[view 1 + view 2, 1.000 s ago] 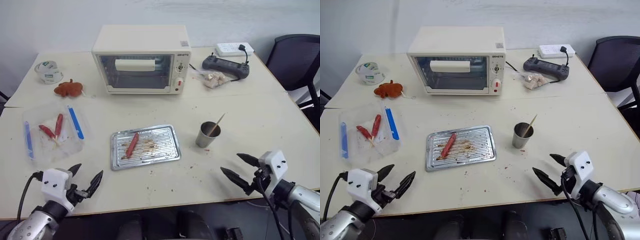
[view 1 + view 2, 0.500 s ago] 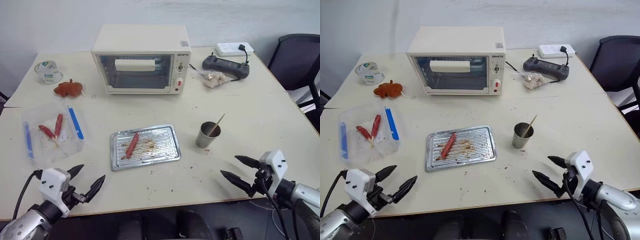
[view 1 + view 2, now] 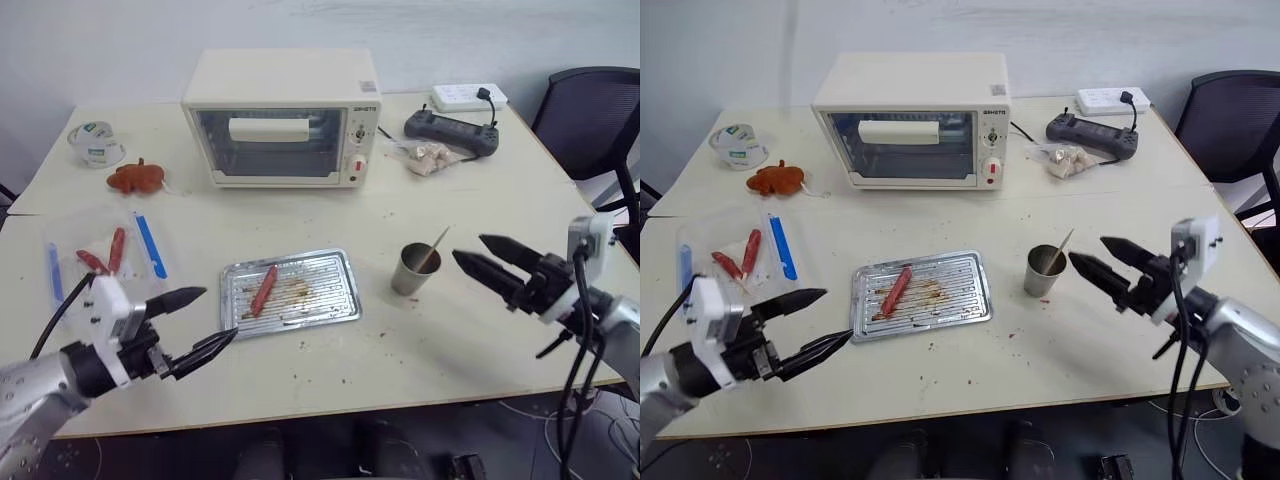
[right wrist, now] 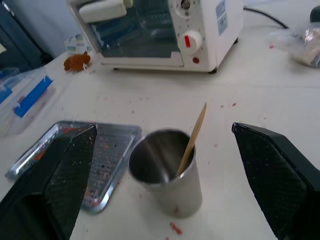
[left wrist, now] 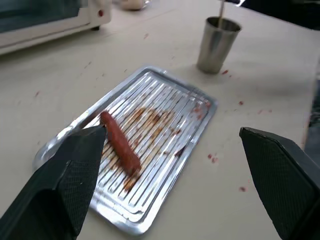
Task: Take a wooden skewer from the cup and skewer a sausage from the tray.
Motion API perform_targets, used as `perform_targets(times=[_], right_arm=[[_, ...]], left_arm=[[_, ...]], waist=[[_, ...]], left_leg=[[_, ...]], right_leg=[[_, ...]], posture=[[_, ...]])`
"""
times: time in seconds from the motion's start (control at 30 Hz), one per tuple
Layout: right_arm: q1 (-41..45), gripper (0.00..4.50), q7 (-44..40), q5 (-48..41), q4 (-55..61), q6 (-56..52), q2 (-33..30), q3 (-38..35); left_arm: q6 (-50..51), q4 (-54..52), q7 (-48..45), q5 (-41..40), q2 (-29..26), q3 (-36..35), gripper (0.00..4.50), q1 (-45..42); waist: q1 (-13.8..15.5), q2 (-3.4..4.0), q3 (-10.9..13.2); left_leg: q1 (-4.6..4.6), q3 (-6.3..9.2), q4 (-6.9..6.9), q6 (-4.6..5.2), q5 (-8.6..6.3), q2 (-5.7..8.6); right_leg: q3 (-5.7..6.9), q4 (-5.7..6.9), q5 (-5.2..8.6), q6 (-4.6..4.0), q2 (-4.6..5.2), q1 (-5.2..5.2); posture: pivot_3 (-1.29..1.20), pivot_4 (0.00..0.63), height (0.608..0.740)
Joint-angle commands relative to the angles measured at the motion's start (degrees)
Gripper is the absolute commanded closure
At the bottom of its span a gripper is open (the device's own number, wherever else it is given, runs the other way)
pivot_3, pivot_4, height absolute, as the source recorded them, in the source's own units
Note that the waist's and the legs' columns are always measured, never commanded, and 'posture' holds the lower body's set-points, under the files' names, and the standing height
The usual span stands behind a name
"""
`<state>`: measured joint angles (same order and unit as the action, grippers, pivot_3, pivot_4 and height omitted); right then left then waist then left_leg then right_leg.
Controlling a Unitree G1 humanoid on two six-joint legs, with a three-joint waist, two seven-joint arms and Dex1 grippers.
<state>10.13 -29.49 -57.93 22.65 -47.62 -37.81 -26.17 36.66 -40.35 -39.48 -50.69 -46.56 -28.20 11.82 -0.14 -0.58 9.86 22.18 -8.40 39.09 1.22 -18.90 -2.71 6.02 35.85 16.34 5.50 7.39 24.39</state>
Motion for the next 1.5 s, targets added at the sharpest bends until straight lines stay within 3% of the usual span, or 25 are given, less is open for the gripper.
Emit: perform_targets(times=[0.03,0.2,0.3,0.47,0.7,0.8,0.97,1.27,1.4,1.5], right_arm=[[1.87,0.0,1.75,3.05,-2.43,0.89,0.58,2.9],[4.84,0.0,1.58,7.31,-6.15,2.84,2.5,7.65],[6.33,0.66,2.13,9.07,-8.02,3.71,4.36,9.05],[7.24,2.34,1.94,9.84,-8.06,3.65,5.5,9.39],[8.0,2.34,2.45,8.84,-8.07,3.17,5.98,7.76],[8.4,2.94,2.64,8.36,-8.01,2.99,6.13,7.28],[8.57,4.48,2.84,7.48,-7.2,2.7,5.93,6.95],[15.05,4.48,6.45,-0.64,-4.82,-3.71,1.44,1.63],[25.35,4.48,13.57,-12.98,-7.11,-10.84,-1.62,-1.42],[32.06,4.48,22.63,-23.25,-10.12,-13.74,0.57,-0.37]], left_arm=[[2.8,-0.81,2.23,-3.95,-0.81,2.9,0.01,-4.94],[4.89,-0.34,5.33,-4.5,0.01,7.71,0.01,-11.63],[4.79,-0.31,5.7,-3.6,0.35,9.07,0.0,-12.27],[4.61,-0.24,6.74,-3.13,0.84,9.53,0.0,-12.98],[4.5,-0.48,7.68,-2.9,1.24,9.81,0.0,-12.68],[4.41,-0.53,7.99,-2.63,1.59,10.37,0.0,-13.03],[4.01,-0.16,7.79,-1.67,1.95,11.34,0.0,-13.66],[3.34,0.49,7.48,-0.49,3.16,12.18,0.0,-14.94],[2.87,0.04,9.07,-0.63,4.87,12.39,0.0,-16.09],[2.29,-0.08,10.34,-0.23,6.49,12.88,0.0,-17.73]], waist=[[0.01,0.02,0.01],[0.02,0.02,0.02],[-0.09,0.03,0.02],[-0.03,0.05,0.04],[0.01,0.05,0.04],[0.01,0.05,0.04],[0.02,0.05,0.04],[0.02,0.1,0.07],[0.06,0.05,0.05],[-0.34,0.35,0.24]], left_leg=[[0.01,-0.03,0.0,-0.02,0.01,0.0],[0.03,-0.1,0.01,0.01,0.07,0.04],[0.03,-0.11,0.01,-0.03,0.09,0.01],[0.03,-0.11,0.01,-0.08,0.12,-0.01],[0.04,-0.1,0.01,-0.08,0.12,0.0],[0.03,-0.1,0.01,-0.08,0.12,-0.01],[0.03,-0.1,0.01,-0.08,0.12,-0.01],[0.05,-0.1,0.01,-0.08,0.12,-0.01],[0.04,-0.08,0.0,-0.08,0.12,-0.04],[0.07,-0.23,0.02,0.07,0.22,0.08]], right_leg=[[-0.01,-0.01,-0.01,0.02,-0.03,0.01],[-0.04,-0.04,-0.06,0.12,-0.07,0.01],[-0.05,-0.04,-0.06,0.12,-0.12,0.02],[-0.06,-0.03,-0.06,0.11,-0.16,0.04],[-0.06,-0.03,-0.06,0.12,-0.14,0.04],[-0.06,-0.03,-0.06,0.12,-0.15,0.04],[-0.06,-0.03,-0.06,0.12,-0.15,0.04],[-0.07,-0.03,-0.06,0.11,-0.14,0.06],[-0.05,-0.06,-0.06,0.11,-0.16,0.05],[-0.19,0.03,-0.14,0.24,0.0,0.13]], posture=[[0.0,0.15,0.74],[0.0,0.15,0.74],[0.0,0.15,0.74],[0.0,0.15,0.74],[0.0,0.15,0.74],[0.0,0.15,0.74],[0.0,0.15,0.74],[0.0,0.15,0.74],[0.0,0.15,0.74],[0.0,0.15,0.74]])
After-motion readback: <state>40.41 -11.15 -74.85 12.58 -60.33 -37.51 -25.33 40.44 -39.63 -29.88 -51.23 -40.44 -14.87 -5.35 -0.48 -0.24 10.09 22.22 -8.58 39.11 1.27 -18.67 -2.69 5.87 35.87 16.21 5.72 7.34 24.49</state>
